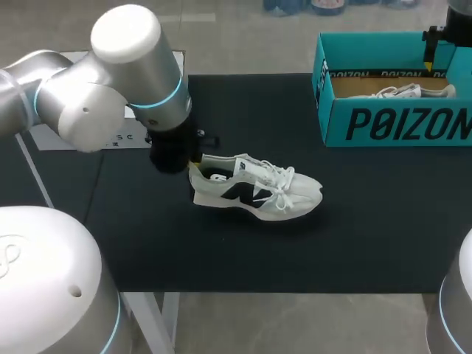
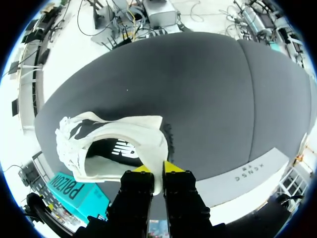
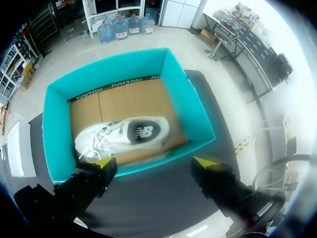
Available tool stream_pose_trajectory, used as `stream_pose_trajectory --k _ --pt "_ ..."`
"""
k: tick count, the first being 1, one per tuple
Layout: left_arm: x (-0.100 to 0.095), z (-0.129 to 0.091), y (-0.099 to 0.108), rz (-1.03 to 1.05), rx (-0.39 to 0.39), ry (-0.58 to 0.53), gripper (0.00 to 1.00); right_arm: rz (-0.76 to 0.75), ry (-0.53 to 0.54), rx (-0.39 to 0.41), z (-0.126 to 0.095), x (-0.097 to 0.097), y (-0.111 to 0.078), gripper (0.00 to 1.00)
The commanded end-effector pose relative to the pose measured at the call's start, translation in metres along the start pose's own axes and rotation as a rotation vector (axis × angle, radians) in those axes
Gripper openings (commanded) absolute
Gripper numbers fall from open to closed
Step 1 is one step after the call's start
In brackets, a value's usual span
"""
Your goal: Take the shoe out of the shoebox, open the shoe tongue, remove and reinsert the insole, then place the shoe into the shoebox
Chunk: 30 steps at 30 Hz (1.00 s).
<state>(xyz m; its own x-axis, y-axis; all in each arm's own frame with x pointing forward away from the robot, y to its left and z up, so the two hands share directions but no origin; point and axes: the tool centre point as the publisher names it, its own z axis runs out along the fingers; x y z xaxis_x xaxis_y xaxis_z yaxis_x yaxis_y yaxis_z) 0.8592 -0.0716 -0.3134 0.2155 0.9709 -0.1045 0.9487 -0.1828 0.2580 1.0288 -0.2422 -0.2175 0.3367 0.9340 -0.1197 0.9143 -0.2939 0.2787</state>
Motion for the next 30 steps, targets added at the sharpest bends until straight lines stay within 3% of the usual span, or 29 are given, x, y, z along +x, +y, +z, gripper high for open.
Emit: stream_pose_trajectory --k 1,22,23,24,30 --pt "-0.001 0.008 -0.004 -0.005 0.009 0.003 0.00 0.000 0.001 -0.003 0.000 0.000 -0.001 1.00" --pt "-0.009 0.036 -0.030 -0.048 0.066 0.046 0.02 0.000 0.001 -0.003 0.000 0.000 -0.001 1.00" --pt "-0.009 0.037 -0.030 -0.054 0.079 0.058 0.65 0.000 0.001 -0.003 0.000 0.000 -0.001 1.00" --pt "-0.009 0.038 -0.031 -0.056 0.079 0.057 1.00 0.000 0.001 -0.003 0.000 0.000 -0.001 1.00" --pt "-0.009 0.021 -0.028 -0.059 0.053 0.057 1.00 0.000 0.001 -0.003 0.000 0.000 -0.001 1.00"
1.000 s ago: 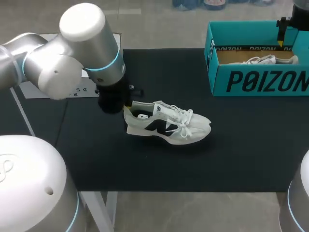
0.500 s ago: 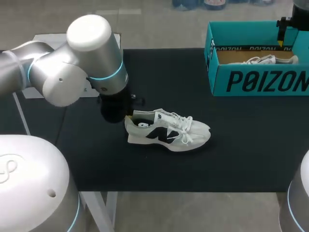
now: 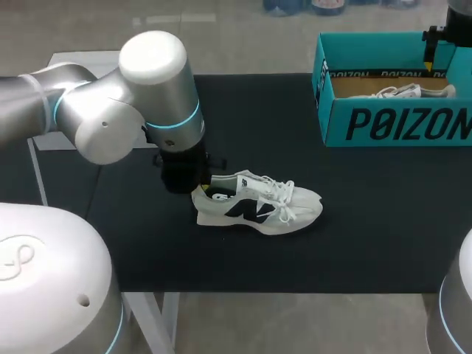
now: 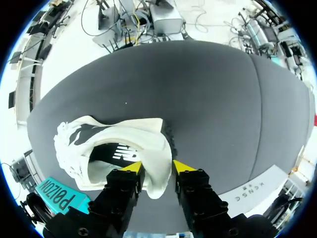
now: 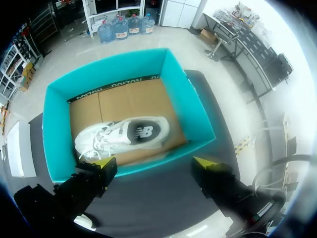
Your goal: Take the shoe out of the shoebox, open the shoe tongue, remove and reinsert the insole, then place the shoe into the shoebox
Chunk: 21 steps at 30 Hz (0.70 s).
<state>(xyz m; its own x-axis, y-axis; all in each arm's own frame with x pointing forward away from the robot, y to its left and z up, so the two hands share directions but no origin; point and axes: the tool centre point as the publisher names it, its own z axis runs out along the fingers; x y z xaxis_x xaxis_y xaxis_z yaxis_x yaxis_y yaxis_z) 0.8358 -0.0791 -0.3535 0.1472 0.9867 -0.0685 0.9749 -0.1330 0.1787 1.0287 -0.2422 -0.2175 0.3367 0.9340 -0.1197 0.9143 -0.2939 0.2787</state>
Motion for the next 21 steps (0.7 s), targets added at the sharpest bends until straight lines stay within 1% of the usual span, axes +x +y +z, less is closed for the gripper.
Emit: stream_pose_trajectory --k 1,5,7,11,16,17,21 --pt "0.000 -0.021 0.004 -0.003 -0.036 0.000 1.00 0.000 0.001 -0.003 0.000 0.000 -0.001 1.00" --pt "0.004 -0.048 0.010 -0.007 -0.093 -0.015 1.00 0.000 0.001 -0.003 0.000 0.000 -0.001 1.00" --pt "0.006 -0.059 0.013 -0.011 -0.115 -0.010 1.00 0.000 0.001 -0.003 0.000 0.000 -0.001 1.00" --pt "0.014 -0.080 0.015 -0.034 -0.142 -0.035 1.00 0.000 0.001 -0.003 0.000 0.000 -0.001 1.00" --pt "0.027 -0.096 0.013 -0.072 -0.146 -0.083 1.00 0.000 0.001 -0.003 0.000 0.000 -0.001 1.00" --pt "0.029 -0.098 0.012 -0.073 -0.140 -0.102 1.00 0.000 0.001 -0.003 0.000 0.000 -0.001 1.00" --pt "0.030 -0.100 0.008 -0.065 -0.140 -0.096 1.00 0.000 0.001 -0.003 0.000 0.000 -0.001 1.00"
